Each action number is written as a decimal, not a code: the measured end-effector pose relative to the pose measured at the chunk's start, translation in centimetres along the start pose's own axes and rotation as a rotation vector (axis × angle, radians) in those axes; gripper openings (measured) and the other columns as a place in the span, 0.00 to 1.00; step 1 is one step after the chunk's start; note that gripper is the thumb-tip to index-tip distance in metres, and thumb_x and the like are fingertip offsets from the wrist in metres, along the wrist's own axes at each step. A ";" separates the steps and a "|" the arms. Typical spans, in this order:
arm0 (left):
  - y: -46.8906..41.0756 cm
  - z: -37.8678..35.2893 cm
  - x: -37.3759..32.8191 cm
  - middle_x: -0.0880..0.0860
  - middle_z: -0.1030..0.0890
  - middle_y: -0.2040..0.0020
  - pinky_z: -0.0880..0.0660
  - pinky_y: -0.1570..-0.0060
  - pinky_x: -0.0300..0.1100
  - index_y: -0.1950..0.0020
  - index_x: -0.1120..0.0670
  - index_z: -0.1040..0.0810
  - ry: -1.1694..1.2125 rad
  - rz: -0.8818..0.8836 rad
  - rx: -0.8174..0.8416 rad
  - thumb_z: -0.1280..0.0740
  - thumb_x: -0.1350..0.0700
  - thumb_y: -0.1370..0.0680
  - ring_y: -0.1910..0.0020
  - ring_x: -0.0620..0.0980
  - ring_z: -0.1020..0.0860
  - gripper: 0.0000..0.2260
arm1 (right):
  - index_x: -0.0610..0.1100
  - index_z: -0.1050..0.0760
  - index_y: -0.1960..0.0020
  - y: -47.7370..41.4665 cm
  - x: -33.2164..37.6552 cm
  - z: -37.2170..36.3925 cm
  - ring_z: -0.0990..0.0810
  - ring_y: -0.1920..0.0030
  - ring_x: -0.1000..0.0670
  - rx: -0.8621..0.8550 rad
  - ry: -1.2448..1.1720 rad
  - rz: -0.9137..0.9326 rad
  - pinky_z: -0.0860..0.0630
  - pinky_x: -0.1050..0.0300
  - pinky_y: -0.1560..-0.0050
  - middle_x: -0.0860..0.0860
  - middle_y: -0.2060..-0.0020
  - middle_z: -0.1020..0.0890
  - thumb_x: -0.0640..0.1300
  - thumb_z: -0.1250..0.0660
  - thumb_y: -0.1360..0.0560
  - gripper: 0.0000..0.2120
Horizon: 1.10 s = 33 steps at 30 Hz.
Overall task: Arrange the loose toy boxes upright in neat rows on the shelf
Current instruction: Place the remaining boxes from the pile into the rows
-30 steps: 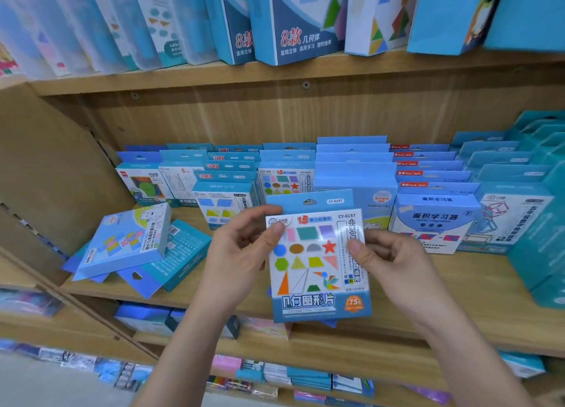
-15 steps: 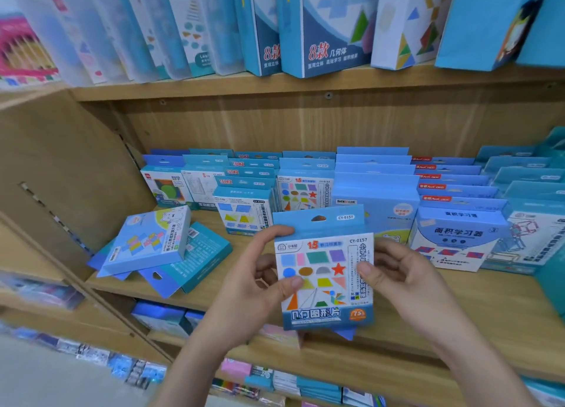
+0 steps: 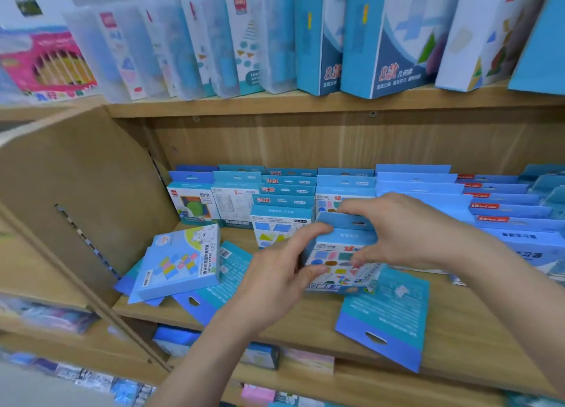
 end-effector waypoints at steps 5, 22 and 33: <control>-3.2 1.9 3.3 0.47 0.25 0.39 0.27 0.43 0.47 0.33 0.30 0.45 0.020 0.002 0.042 0.31 0.63 0.26 0.44 0.46 0.28 0.37 | 0.56 0.33 0.36 -2.4 -0.9 -0.2 0.25 0.44 0.45 -0.060 0.073 -0.163 0.27 0.51 0.51 0.51 0.45 0.21 0.56 0.29 0.30 0.26; -8.2 2.4 12.0 0.45 0.47 0.23 0.23 0.47 0.50 0.26 0.44 0.45 -0.500 -0.121 0.119 0.32 0.62 0.26 0.28 0.50 0.42 0.34 | 0.55 0.41 0.27 -7.9 -3.2 -3.1 0.31 0.33 0.45 0.164 0.227 -0.398 0.29 0.50 0.42 0.51 0.32 0.29 0.49 0.31 0.27 0.32; -7.9 2.2 12.6 0.48 0.44 0.24 0.27 0.41 0.47 0.26 0.43 0.44 -0.419 -0.119 0.084 0.33 0.58 0.24 0.28 0.49 0.44 0.31 | 0.47 0.32 0.36 -9.9 -4.4 -5.7 0.29 0.40 0.46 -0.076 0.385 -0.384 0.35 0.51 0.44 0.48 0.45 0.26 0.43 0.31 0.29 0.22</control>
Point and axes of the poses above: each hand's wrist, its own y-axis away from the middle knuckle, its own z-axis out of the back of the hand, x = y × z, the point moved 7 cm from there along -y, towards the middle knuckle
